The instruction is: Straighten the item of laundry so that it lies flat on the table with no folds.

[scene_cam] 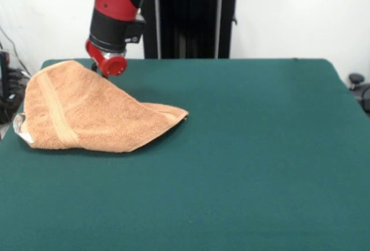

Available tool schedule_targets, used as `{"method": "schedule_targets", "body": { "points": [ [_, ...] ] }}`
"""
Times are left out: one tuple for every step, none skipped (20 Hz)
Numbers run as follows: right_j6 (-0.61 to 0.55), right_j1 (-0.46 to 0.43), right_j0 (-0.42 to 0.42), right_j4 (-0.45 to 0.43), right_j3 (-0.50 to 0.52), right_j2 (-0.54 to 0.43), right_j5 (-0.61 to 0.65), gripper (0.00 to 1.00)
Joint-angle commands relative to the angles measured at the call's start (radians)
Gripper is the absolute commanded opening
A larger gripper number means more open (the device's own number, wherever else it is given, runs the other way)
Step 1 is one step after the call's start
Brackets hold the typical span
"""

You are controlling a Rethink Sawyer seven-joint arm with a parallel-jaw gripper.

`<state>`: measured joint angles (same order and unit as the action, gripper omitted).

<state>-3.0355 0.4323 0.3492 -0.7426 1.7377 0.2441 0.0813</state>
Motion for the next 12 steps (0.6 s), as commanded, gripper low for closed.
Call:
{"method": "schedule_targets", "body": {
  "points": [
    [0.143,-0.034,0.004,-0.053,0.024,-0.117,0.075,1.00],
    [0.134,-0.043,0.010,-0.053,0.019,-0.126,0.065,1.00],
    [0.124,-0.056,0.016,-0.053,0.011,-0.134,0.055,1.00],
    [0.111,-0.075,0.005,-0.059,-0.006,-0.124,0.041,1.00],
    [0.099,-0.093,-0.003,-0.060,-0.020,-0.118,0.028,1.00],
    [0.080,-0.113,-0.007,-0.057,-0.032,-0.113,0.005,1.00],
    [0.061,-0.133,-0.018,-0.054,-0.046,-0.102,-0.017,1.00],
    [0.050,-0.150,-0.028,-0.053,-0.061,-0.092,-0.032,1.00],
    [0.040,-0.165,-0.035,-0.050,-0.073,-0.085,-0.045,1.00],
    [0.034,-0.180,-0.044,-0.051,-0.088,-0.077,-0.057,1.00],
    [0.029,-0.192,-0.048,-0.047,-0.098,-0.073,-0.067,1.00],
    [0.022,-0.202,-0.053,-0.042,-0.107,-0.067,-0.077,1.00]
  ]
}}
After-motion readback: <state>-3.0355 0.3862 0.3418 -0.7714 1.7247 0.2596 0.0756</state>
